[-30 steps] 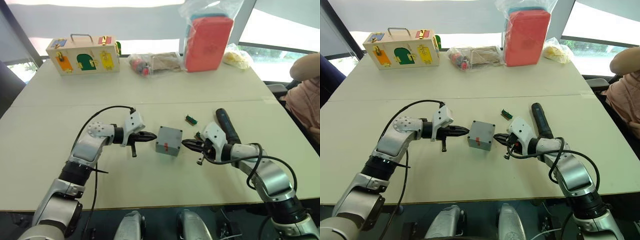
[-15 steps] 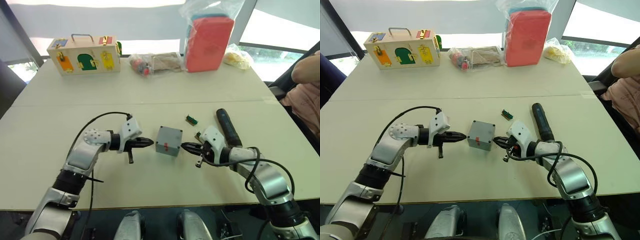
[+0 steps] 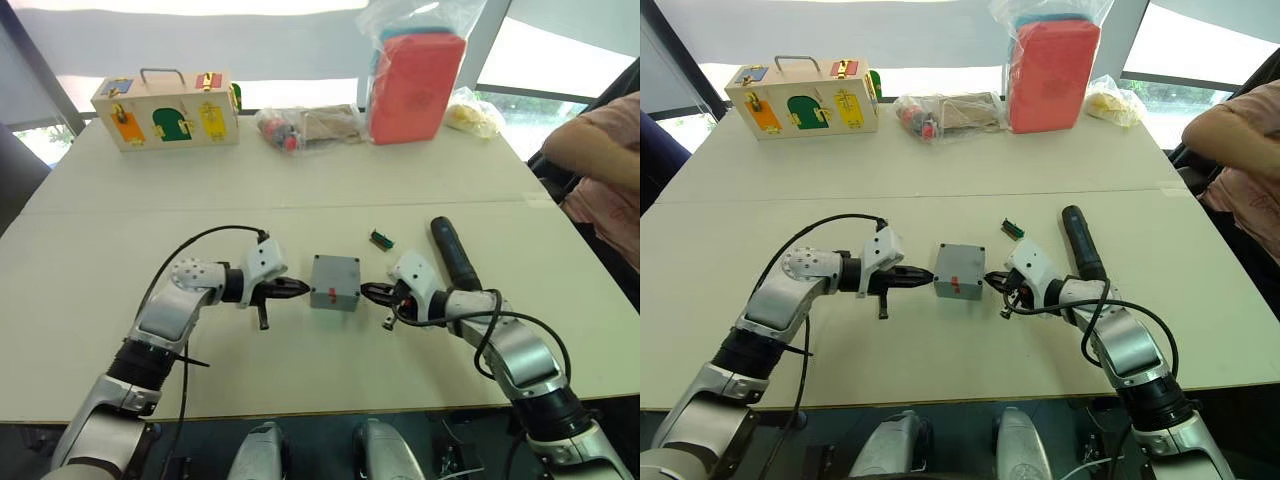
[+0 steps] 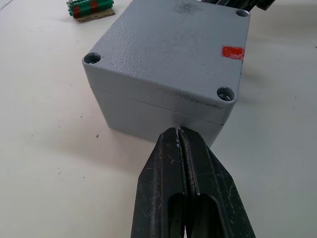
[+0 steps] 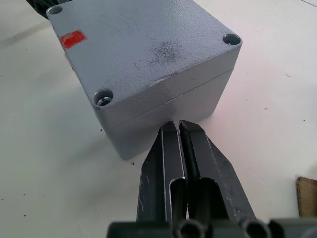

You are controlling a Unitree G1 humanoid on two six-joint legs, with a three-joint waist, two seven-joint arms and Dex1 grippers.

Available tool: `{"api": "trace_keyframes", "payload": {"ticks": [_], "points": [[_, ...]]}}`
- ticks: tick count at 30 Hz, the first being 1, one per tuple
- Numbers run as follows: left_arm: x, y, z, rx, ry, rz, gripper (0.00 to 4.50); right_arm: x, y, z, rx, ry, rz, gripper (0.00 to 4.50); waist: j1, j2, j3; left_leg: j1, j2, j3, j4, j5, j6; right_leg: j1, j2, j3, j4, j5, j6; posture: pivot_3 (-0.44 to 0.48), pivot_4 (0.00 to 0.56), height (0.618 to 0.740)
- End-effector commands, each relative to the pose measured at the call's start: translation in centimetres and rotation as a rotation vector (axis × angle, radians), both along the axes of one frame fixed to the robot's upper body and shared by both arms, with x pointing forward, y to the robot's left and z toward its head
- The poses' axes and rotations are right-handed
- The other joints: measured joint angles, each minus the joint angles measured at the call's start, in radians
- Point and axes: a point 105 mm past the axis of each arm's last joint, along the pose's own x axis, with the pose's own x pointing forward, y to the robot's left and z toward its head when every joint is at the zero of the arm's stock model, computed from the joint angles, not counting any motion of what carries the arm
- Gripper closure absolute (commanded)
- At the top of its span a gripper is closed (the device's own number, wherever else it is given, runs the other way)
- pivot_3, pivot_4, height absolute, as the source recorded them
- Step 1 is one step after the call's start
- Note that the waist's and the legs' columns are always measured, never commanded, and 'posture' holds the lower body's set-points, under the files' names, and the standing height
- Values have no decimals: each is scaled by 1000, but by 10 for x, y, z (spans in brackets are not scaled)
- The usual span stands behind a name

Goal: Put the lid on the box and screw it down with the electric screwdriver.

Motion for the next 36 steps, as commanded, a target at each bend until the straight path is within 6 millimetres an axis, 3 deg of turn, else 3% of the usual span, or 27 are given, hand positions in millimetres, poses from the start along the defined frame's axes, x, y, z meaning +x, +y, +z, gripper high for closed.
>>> {"api": "trace_keyframes", "payload": {"ticks": [1,17,27,32,36], "points": [[-9,-11,12,-31,-27,-68,4500,-8,24,18,57,-28,110,4422,0,0,0,0,0,0,0,0,0,0,0,0,0,0,0,0,150,730],[-14,1,10,-13,-16,-47,4500,-25,33,20,68,40,209,4422,0,0,0,0,1,0,0,0,0,0,0,0,0,0,0,0,150,730],[-21,4,10,-11,-7,-51,4500,-25,33,19,56,39,215,4422,1,0,0,0,1,0,0,0,0,0,0,0,0,0,0,0,150,730],[-23,3,10,-9,-3,-53,4500,-25,31,17,36,34,213,4422,1,0,0,0,1,0,0,0,0,0,0,0,0,0,0,0,150,730],[-23,10,10,4,-6,-41,4500,-23,16,17,-11,23,169,4422,1,0,0,0,1,0,0,0,0,0,0,0,0,0,0,0,150,730]]}}
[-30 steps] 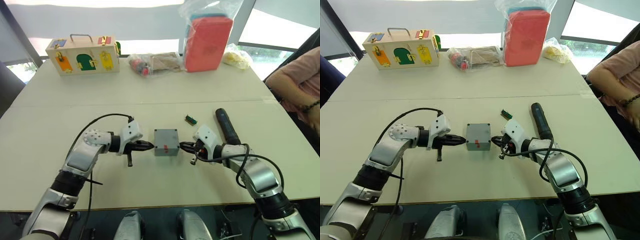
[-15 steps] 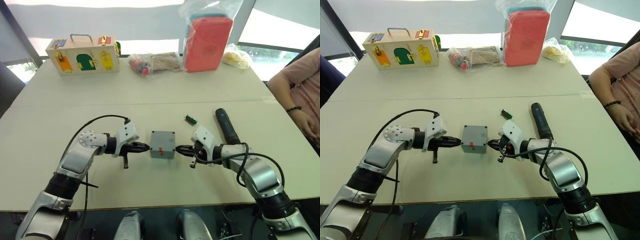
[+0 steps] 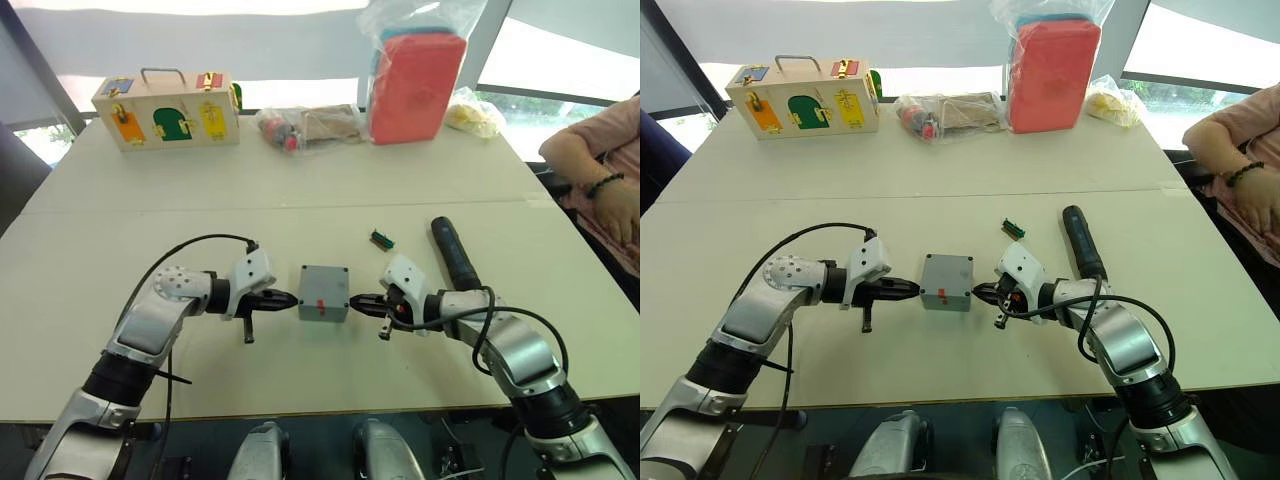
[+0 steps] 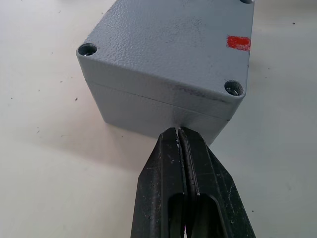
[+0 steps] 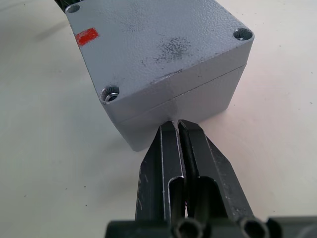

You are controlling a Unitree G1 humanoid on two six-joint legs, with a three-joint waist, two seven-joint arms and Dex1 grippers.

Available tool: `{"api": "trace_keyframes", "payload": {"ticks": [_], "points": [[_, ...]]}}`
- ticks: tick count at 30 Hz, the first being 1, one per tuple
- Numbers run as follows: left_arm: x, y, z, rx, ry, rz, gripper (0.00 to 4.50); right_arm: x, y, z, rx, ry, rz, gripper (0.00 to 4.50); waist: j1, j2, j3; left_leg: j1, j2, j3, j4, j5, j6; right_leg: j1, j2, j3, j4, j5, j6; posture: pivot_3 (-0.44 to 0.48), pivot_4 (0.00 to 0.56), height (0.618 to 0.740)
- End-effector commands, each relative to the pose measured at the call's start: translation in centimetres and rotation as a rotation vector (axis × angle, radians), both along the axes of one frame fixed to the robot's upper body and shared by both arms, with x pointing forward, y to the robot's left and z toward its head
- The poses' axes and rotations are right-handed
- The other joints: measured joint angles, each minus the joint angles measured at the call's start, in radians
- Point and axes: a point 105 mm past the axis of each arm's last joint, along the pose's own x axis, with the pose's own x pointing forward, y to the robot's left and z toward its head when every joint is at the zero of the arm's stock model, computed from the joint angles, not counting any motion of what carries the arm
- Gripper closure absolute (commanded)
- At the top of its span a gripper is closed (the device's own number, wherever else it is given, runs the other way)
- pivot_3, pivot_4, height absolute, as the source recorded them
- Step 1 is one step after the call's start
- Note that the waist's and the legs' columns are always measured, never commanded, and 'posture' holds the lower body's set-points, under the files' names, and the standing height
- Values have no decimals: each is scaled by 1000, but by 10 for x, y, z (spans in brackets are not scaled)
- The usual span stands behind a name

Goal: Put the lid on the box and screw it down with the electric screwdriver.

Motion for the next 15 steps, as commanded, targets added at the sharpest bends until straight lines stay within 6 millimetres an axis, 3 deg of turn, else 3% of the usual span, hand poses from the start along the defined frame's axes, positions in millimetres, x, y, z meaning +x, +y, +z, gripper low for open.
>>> {"api": "trace_keyframes", "payload": {"ticks": [1,11,15], "points": [[-7,-1,13,-25,-39,-36,4500,-7,0,19,7,-80,34,4422,0,0,0,0,0,0,0,0,0,0,0,0,0,0,0,0,150,730],[-20,29,31,5,-41,-16,4500,4,-52,58,69,-196,-236,4422,0,0,0,0,1,0,-1,0,0,0,0,0,0,0,0,0,150,730],[-18,29,46,-17,-74,-11,4500,6,-64,56,54,-186,-302,3340,2,0,0,0,1,0,-1,0,0,0,-1,0,0,0,-1,0,150,730]]}}
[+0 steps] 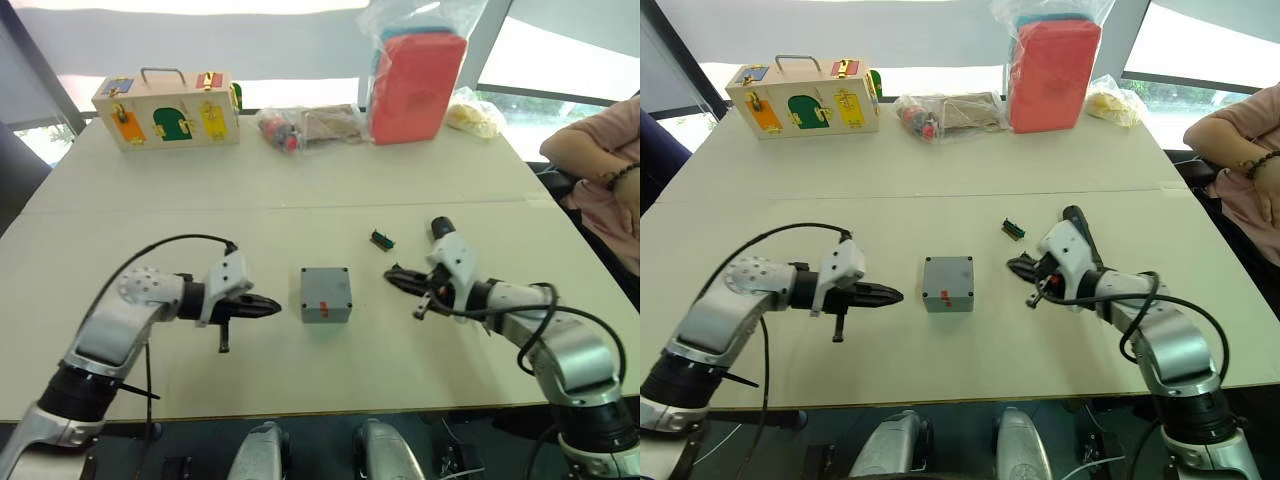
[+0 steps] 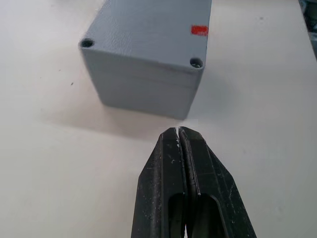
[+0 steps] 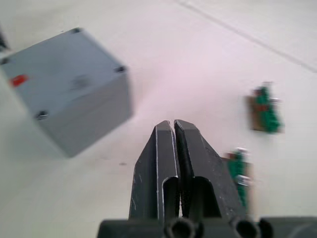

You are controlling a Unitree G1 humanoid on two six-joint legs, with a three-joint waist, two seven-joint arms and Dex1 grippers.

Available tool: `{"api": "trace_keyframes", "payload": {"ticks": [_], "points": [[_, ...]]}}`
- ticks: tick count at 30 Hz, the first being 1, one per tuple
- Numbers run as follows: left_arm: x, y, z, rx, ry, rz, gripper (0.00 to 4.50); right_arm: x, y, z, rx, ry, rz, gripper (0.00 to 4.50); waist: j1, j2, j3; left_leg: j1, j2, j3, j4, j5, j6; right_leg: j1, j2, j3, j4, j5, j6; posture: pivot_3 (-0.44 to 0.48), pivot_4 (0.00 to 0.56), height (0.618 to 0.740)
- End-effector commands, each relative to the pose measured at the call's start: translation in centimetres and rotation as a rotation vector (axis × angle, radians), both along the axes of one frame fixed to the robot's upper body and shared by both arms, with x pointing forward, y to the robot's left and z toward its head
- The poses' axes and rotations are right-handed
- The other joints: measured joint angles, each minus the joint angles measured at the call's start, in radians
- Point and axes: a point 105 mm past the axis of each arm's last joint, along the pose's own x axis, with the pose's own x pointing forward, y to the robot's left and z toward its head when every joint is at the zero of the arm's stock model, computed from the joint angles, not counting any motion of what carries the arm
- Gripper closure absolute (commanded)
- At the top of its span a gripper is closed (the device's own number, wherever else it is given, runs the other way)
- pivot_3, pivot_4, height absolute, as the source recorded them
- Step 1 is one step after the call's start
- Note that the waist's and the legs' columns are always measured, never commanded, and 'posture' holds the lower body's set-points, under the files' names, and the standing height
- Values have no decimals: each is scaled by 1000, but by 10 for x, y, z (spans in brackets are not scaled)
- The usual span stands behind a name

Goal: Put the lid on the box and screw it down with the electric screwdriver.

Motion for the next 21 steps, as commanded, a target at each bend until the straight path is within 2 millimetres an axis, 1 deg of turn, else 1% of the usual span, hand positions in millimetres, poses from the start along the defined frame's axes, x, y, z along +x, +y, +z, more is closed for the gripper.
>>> {"api": "trace_keyframes", "payload": {"ticks": [1,2,3,4,7,10,15,21], "points": [[0,-6,27,-45,-73,-31,4500,1,-9,7,-1,-36,-59,2941,0,0,0,0,0,0,0,0,0,0,0,0,0,0,0,0,150,730],[2,-8,33,-59,-85,-34,4500,3,-13,6,-1,-37,-85,2551,1,0,0,0,0,0,0,0,0,0,0,0,0,0,0,0,150,730],[2,-10,36,-67,-92,-36,4500,4,-16,5,0,-38,-100,2043,0,0,0,0,0,0,0,0,0,0,0,0,0,0,0,0,150,730],[3,-13,42,-83,-102,-43,4500,5,-18,2,0,-24,-109,1708,0,0,0,0,0,0,0,0,0,0,0,0,0,0,0,0,150,730],[4,-21,53,-119,-118,-65,4500,8,-20,-10,20,16,-141,1708,-1,0,0,0,0,0,0,0,0,0,0,0,0,0,0,0,150,730],[5,-27,56,-127,-125,-75,4500,12,-17,-17,40,36,-143,1708,-4,0,0,0,-1,1,0,0,0,0,1,0,0,0,0,0,150,730],[5,-33,59,-145,-131,-85,4500,21,-18,-23,55,50,-165,1708,-3,0,0,0,-1,1,0,0,0,0,2,0,0,0,1,0,150,730],[6,-35,63,-163,-138,-82,4500,27,-19,-25,63,47,-172,1708,-2,0,0,0,-1,1,0,0,0,0,1,0,0,0,1,0,150,730]]}}
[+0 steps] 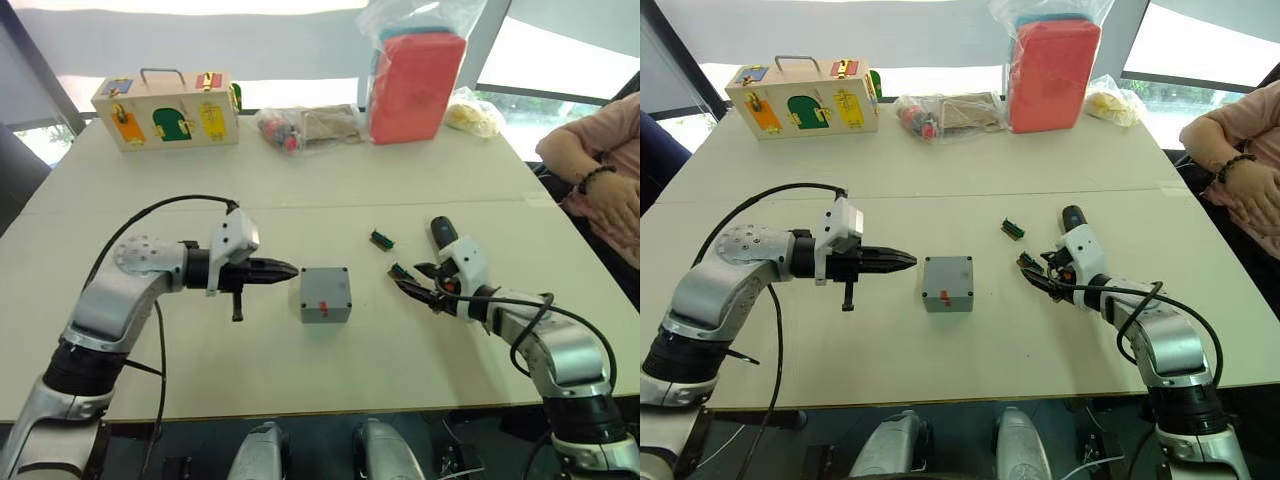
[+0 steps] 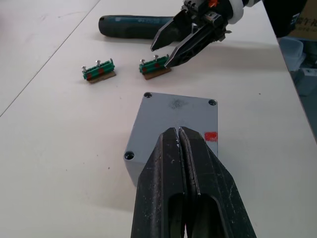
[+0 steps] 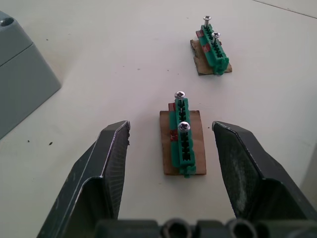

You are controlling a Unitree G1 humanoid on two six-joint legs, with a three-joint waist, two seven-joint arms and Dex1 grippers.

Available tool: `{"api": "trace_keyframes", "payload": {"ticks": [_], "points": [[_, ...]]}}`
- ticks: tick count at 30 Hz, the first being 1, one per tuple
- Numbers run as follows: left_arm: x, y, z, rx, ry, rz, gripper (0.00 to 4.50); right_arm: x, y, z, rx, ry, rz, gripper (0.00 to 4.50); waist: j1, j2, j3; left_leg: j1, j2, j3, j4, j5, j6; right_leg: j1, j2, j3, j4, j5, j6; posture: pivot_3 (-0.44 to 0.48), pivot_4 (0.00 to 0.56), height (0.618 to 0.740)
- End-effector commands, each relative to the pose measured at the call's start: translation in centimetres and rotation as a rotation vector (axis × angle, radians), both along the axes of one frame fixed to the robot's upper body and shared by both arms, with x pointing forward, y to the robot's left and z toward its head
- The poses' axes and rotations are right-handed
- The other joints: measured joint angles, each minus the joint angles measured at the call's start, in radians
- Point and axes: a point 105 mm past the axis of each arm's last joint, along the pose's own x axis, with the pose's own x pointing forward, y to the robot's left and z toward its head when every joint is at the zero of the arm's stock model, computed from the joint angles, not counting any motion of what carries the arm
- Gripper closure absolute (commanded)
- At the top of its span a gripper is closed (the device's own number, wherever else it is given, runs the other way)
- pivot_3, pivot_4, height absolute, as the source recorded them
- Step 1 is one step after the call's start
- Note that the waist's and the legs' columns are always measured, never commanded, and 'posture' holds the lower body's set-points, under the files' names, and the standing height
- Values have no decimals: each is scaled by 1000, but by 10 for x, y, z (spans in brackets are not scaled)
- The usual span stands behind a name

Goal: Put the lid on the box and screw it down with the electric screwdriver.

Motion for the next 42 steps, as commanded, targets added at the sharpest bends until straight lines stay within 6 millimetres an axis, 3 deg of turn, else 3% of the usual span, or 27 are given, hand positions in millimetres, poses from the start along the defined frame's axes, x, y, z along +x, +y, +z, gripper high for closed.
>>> {"api": "trace_keyframes", "payload": {"ticks": [1,8,11,16,24,30,35,42], "points": [[-3,-5,16,-27,-53,-23,4500,7,0,11,3,-53,-1,1708,0,0,0,0,0,0,0,0,0,0,0,0,0,0,0,0,150,730],[-2,-6,16,-31,-56,-18,4500,9,0,10,7,-53,-3,1708,0,0,0,0,0,0,0,0,0,0,0,0,0,0,0,0,150,730],[-1,-7,17,-31,-58,-15,4500,9,0,9,5,-50,-4,2378,0,0,0,0,0,0,0,0,0,0,0,0,0,0,0,0,150,730],[-1,-7,17,-31,-62,-12,4500,11,-1,6,3,-44,-11,4463,0,0,0,0,0,0,0,0,0,0,0,0,0,0,0,0,150,730],[0,-7,17,-33,-63,-4,4500,11,-1,13,11,-60,-5,4487,0,0,0,0,0,0,0,0,0,0,0,0,0,0,0,0,150,730],[2,-4,15,-29,-63,12,4500,5,-1,51,32,-150,31,4487,0,0,0,0,0,0,0,0,0,0,0,0,0,0,0,0,150,730],[2,-2,14,-31,-62,26,4500,-10,31,84,83,-164,198,4487,-3,1,0,0,1,0,0,0,0,0,0,0,0,0,0,0,150,730],[4,-2,14,-34,-64,38,4500,-12,90,78,79,-81,374,4487,-2,1,0,0,2,-1,0,0,0,0,1,0,0,0,0,0,150,730]]}}
